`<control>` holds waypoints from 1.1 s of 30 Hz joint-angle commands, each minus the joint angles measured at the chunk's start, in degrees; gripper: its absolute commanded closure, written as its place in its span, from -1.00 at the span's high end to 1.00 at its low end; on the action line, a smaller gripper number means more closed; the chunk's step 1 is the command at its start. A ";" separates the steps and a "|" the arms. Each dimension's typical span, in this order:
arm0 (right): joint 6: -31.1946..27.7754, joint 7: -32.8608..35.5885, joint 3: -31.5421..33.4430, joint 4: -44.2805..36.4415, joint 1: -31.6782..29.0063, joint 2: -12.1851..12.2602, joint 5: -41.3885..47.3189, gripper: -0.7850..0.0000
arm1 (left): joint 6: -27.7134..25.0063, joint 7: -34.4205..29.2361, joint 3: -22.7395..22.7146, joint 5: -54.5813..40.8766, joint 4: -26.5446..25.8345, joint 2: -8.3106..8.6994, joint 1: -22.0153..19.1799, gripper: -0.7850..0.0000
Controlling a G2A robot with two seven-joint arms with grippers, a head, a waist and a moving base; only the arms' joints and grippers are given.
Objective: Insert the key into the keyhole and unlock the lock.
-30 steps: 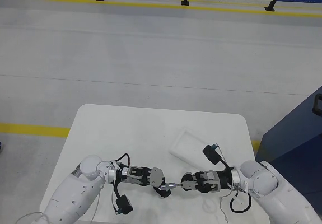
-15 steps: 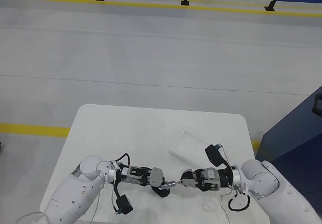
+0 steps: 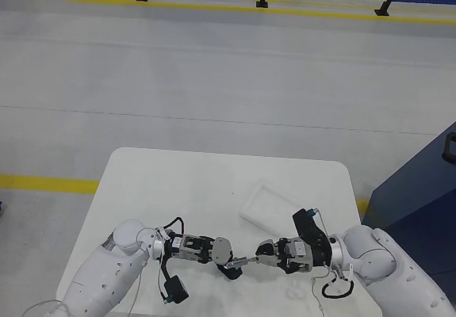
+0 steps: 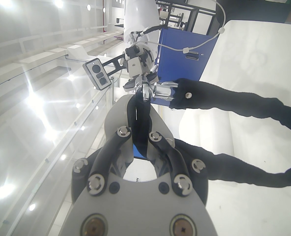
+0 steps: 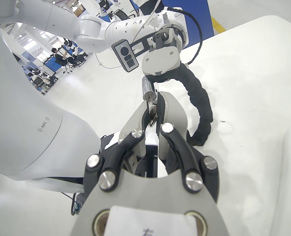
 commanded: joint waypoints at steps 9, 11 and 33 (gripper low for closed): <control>0.00 -3.53 0.04 -1.07 -0.37 0.29 -5.06 -1.00 | 0.00 0.00 0.00 0.00 0.00 0.00 0.00 -1.00; 0.00 -4.57 -0.03 -1.62 -0.40 0.39 -6.12 -1.00 | 0.00 0.00 0.00 0.00 0.00 0.00 0.00 -1.00; 0.00 -11.09 -4.94 0.20 0.75 2.39 -3.41 -1.00 | 0.00 0.00 0.00 0.00 0.00 0.00 0.00 -1.00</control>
